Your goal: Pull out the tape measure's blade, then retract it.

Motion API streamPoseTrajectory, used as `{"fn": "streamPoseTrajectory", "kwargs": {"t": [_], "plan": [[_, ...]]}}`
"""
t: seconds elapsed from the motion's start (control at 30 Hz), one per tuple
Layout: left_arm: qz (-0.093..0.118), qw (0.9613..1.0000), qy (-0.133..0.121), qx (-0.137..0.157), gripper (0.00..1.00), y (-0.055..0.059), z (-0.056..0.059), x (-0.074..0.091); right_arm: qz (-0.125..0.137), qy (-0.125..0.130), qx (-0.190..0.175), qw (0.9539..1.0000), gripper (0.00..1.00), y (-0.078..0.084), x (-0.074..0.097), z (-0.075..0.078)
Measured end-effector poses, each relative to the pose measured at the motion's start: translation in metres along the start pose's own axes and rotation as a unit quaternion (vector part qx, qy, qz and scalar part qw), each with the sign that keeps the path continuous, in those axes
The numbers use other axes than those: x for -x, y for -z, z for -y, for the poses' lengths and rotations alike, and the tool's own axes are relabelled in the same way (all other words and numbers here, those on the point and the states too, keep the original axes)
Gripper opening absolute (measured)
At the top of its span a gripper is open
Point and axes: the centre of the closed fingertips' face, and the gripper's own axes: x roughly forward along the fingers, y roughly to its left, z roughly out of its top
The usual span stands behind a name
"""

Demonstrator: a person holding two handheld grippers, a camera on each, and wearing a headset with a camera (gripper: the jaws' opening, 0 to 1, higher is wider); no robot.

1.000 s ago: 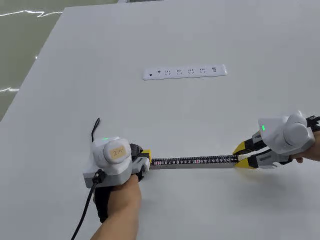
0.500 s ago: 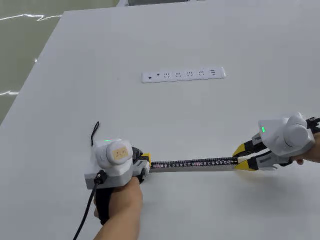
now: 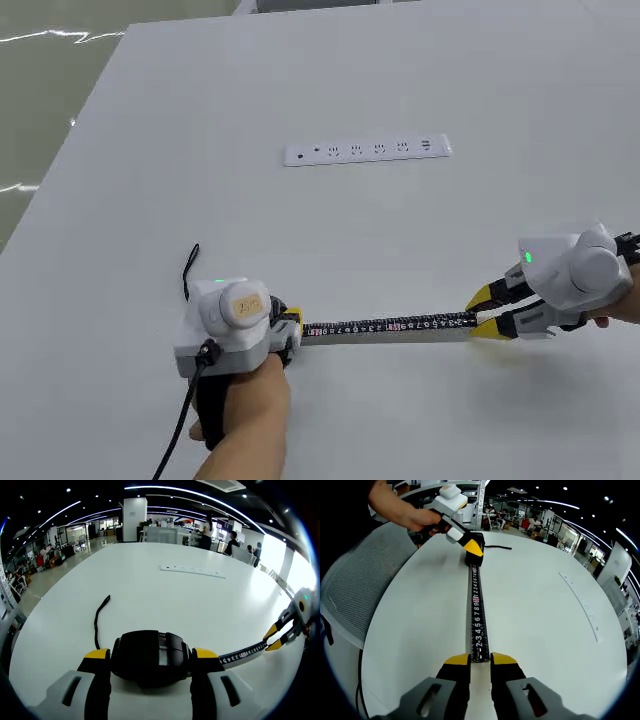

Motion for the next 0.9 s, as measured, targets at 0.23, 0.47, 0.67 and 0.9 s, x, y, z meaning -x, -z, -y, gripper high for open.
{"fn": "streamPoseTrajectory", "kwargs": {"t": [0.23, 0.47, 0.67, 0.9], "plan": [[-0.001, 1.0, 0.005, 0.0, 0.61, -0.0003, -0.0004, -0.0003, 0.0, 0.0, 0.003, 1.0, 0.14, -0.0012, -0.0003, 0.0009], [-0.002, 1.0, 0.008, 0.003, 0.61, 0.0, -0.0001, 0.0002, 0.001, -0.001, 0.004, 1.0, 0.14, 0.0, -0.001, 0.0025], [-0.004, 0.9999, 0.011, 0.003, 0.61, 0.0005, -0.0005, 0.0002, 0.002, -0.001, 0.005, 1.0, 0.14, 0.0, -0.0023, 0.0023], [-0.011, 0.9998, 0.014, 0.007, 0.6, 0.0012, -0.0009, 0.0003, 0.004, -0.001, 0.005, 1.0, 0.14, -0.0006, -0.0032, 0.0022]]}}
